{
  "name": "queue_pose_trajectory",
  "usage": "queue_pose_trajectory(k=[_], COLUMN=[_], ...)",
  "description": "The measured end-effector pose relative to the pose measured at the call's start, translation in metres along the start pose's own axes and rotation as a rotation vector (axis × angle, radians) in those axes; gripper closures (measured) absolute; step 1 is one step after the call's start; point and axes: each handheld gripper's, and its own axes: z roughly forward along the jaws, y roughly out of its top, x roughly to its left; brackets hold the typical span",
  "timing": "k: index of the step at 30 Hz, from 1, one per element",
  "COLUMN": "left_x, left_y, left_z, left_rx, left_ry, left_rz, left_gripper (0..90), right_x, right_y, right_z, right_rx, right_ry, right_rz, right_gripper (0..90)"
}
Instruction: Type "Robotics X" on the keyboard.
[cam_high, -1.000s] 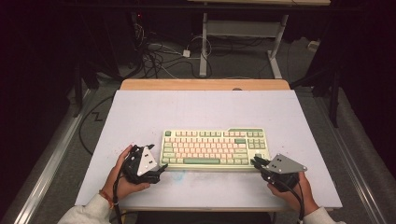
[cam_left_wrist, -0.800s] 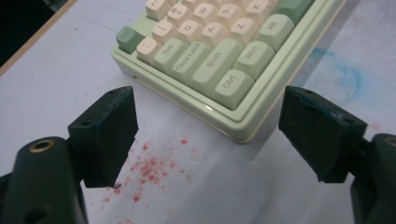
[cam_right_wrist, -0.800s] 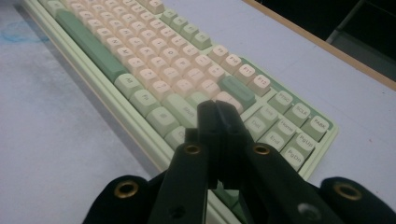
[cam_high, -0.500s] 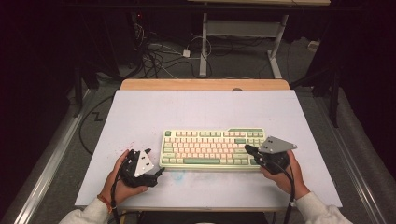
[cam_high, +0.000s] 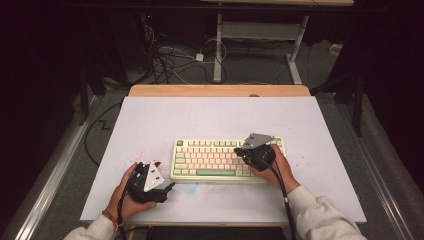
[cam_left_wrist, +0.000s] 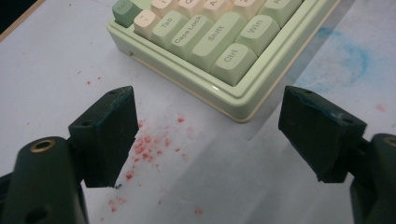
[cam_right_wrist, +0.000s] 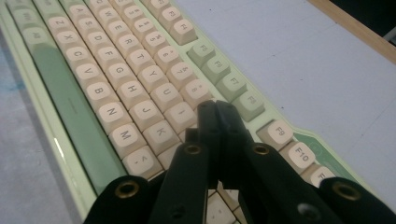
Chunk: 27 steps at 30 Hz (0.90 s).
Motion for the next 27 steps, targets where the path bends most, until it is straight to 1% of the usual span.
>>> queue_pose_trajectory(k=[2,3,6,7,11,12,13,16,18,19,22,27], left_x=[0.0,-0.001,-0.003,-0.003,-0.002,-0.002,-0.002,-0.003,-0.003,-0.003,-0.003,-0.003], left_y=[0.0,-0.001,-0.001,-0.001,-0.001,-0.001,-0.001,-0.001,-0.001,-0.001,-0.001,-0.001], left_z=[-0.001,-0.002,-0.002,-0.002,-0.001,0.0,0.0,0.0,-0.001,-0.001,0.0,0.0], left_rx=[-0.004,-0.003,0.004,0.004,0.005,0.009,0.01,0.01,0.009,0.009,0.011,0.015], left_ry=[0.001,0.003,0.003,0.0,-0.004,-0.005,-0.006,-0.009,-0.007,-0.008,-0.008,-0.011], left_rz=[-0.003,-0.001,0.007,0.009,0.006,0.005,0.004,0.009,0.011,0.009,0.009,0.006], left_gripper=[18.9,18.9,18.9,18.9,18.9,18.9,18.9,18.9,18.9,19.0,18.9,19.0], right_x=[0.0,0.001,0.002,0.002,0.002,0.002,0.002,0.002,0.001,0.001,0.001,0.001], right_y=[0.002,0.002,0.002,0.003,0.003,0.002,0.002,0.002,0.001,0.001,0.002,0.002], right_z=[0.007,0.009,0.016,0.017,0.019,0.02,0.021,0.02,0.019,0.017,0.014,0.01], right_rx=[0.019,0.022,0.043,0.056,0.054,0.06,0.077,0.07,0.06,0.047,0.038,0.015], right_ry=[0.006,0.003,0.014,0.013,0.01,0.012,0.012,0.018,0.022,0.021,0.018,0.013], right_rz=[-0.008,-0.004,-0.007,-0.012,-0.012,-0.018,-0.019,-0.021,-0.009,-0.005,-0.01,0.0], right_gripper=[90.0,90.0,90.0,90.0,90.0,90.0,90.0,90.0,90.0,90.0,90.0,90.0])
